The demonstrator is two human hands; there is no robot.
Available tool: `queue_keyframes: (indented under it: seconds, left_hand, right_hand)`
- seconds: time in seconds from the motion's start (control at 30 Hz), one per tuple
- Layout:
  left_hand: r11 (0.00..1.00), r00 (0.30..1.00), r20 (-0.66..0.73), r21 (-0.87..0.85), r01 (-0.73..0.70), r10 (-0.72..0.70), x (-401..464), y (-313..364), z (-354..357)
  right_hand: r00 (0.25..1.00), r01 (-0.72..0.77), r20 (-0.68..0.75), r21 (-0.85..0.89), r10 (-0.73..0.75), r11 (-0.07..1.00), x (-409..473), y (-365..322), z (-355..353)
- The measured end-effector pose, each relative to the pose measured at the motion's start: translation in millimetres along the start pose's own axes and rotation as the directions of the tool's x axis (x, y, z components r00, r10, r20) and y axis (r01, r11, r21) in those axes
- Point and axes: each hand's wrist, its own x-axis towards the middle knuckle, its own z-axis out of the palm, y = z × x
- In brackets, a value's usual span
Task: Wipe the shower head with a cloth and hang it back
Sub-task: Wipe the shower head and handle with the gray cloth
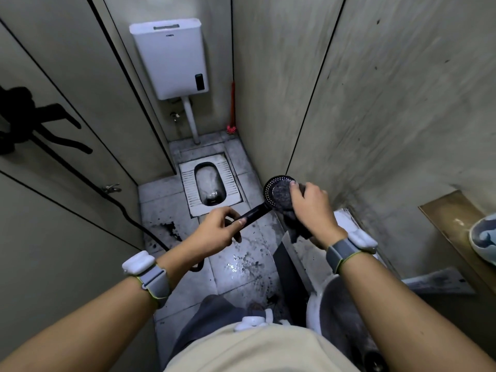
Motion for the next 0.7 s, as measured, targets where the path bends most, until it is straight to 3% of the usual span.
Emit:
queue_keyframes:
  seconds: [0.1, 0.17, 0.27, 0.33, 0.4, 0.43, 0.53, 0.63, 0.7]
  left_hand:
    - [0.983, 0.998, -0.03, 0.177, -0.053, 0.059, 1, -2, 1]
    - [0.951, 0.993, -0.066, 0.3, -0.073, 0.097, 2, -2, 2]
    - [0.919, 0.987, -0.103, 0.386, -0.075, 0.124, 3, -1, 1]
    - [0.991, 0.996, -0.077, 0.132, -0.035, 0.045, 6, 0, 1]
    - [0.984, 0.998, 0.029, -0.17, 0.052, -0.048, 8, 2, 1]
    - [0.966, 0.994, 0.084, -0.244, 0.086, -0.067, 10, 2, 2]
    - [0.92, 0.976, 0.192, -0.357, 0.163, -0.099, 14, 9, 9]
    - [0.912, 0.972, 0.198, -0.363, 0.191, -0.125, 19, 16, 13]
    - [0.916, 0.97, 0.199, -0.346, 0.201, -0.138, 21, 18, 13]
  right_hand:
    - [0.997, -0.065, 0.034, -0.155, 0.071, 0.986, 5, 3, -8]
    - [0.998, -0.066, -0.024, -0.193, 0.063, 0.979, 7, 3, -13]
    - [0.97, -0.06, -0.236, -0.028, 0.052, 0.998, 8, 7, -18]
    - [0.944, -0.035, -0.323, 0.112, 0.07, 0.993, 8, 10, -21]
    - [0.95, 0.028, -0.31, 0.196, 0.035, 0.98, 6, 10, -19]
    - [0.96, 0.062, -0.279, 0.217, 0.001, 0.974, 3, 8, -16]
    - [0.976, 0.152, -0.189, 0.245, -0.106, 0.958, -9, -2, -2]
    - [0.956, 0.221, -0.229, 0.154, -0.182, 0.963, -21, -5, 12]
    - [0.951, 0.204, -0.271, 0.176, -0.152, 0.963, -25, -2, 12]
